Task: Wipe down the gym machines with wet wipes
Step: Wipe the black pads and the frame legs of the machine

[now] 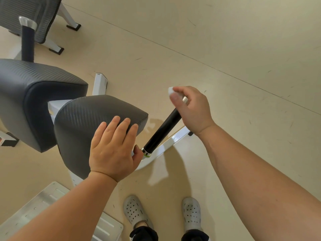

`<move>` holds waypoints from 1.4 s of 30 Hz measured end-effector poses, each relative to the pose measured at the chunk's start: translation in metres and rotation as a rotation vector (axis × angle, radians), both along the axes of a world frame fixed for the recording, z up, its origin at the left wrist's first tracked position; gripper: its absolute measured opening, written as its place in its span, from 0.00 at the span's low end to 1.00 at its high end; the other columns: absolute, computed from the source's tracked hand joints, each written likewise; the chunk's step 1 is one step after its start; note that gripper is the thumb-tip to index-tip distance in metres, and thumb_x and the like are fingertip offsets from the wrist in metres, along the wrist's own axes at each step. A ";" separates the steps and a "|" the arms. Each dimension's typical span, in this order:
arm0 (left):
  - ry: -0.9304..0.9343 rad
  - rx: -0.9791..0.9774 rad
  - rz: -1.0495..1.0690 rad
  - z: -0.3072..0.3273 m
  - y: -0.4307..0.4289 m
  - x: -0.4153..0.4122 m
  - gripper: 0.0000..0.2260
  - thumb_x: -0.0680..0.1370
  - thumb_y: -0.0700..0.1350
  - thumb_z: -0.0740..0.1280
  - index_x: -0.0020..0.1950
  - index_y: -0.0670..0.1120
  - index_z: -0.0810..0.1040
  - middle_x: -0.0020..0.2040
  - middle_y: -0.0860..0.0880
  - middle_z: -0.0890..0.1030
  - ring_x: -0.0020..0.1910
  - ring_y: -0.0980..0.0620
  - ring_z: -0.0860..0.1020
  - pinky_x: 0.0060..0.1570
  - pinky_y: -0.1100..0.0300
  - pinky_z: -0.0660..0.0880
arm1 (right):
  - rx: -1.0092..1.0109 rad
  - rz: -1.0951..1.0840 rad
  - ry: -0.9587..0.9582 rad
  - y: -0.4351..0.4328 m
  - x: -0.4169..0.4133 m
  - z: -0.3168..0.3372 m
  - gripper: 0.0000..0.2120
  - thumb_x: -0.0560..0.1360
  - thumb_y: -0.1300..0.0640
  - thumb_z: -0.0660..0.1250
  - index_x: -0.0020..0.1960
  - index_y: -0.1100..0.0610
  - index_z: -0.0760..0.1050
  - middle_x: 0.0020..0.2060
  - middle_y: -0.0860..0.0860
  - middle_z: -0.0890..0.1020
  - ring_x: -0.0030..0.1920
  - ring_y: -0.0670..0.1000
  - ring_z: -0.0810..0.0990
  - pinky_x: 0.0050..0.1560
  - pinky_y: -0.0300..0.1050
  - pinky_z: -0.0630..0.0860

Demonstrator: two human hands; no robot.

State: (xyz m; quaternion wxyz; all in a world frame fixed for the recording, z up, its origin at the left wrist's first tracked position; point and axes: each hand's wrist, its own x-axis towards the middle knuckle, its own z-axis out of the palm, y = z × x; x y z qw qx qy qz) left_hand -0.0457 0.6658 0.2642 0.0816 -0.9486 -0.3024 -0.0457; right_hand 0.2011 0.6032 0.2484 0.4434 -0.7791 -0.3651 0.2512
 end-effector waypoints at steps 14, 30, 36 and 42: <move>0.006 -0.005 -0.015 -0.001 0.003 -0.003 0.22 0.74 0.52 0.67 0.65 0.44 0.80 0.66 0.42 0.80 0.68 0.37 0.74 0.72 0.40 0.63 | -0.117 0.136 -0.365 -0.001 0.001 -0.009 0.33 0.76 0.32 0.56 0.66 0.55 0.79 0.58 0.46 0.80 0.62 0.50 0.75 0.61 0.44 0.71; -0.103 0.016 -0.075 -0.001 0.006 -0.002 0.22 0.77 0.48 0.59 0.67 0.43 0.79 0.66 0.42 0.79 0.69 0.38 0.74 0.73 0.41 0.63 | -0.171 0.496 -0.828 -0.053 -0.104 -0.059 0.37 0.82 0.38 0.59 0.79 0.65 0.62 0.80 0.58 0.62 0.82 0.60 0.55 0.81 0.61 0.48; -0.256 0.014 -0.120 -0.004 0.007 -0.004 0.21 0.80 0.47 0.55 0.67 0.41 0.79 0.64 0.42 0.80 0.66 0.40 0.76 0.72 0.44 0.65 | -0.147 0.764 -0.828 -0.075 -0.159 -0.088 0.34 0.82 0.40 0.61 0.79 0.62 0.64 0.79 0.59 0.66 0.81 0.58 0.57 0.81 0.58 0.54; -0.363 -0.094 -0.095 0.009 0.003 -0.010 0.21 0.74 0.45 0.64 0.67 0.41 0.77 0.65 0.41 0.75 0.66 0.42 0.68 0.72 0.52 0.59 | -0.101 0.788 -0.925 -0.075 -0.152 -0.091 0.35 0.78 0.45 0.66 0.78 0.65 0.64 0.78 0.61 0.66 0.82 0.61 0.54 0.79 0.62 0.57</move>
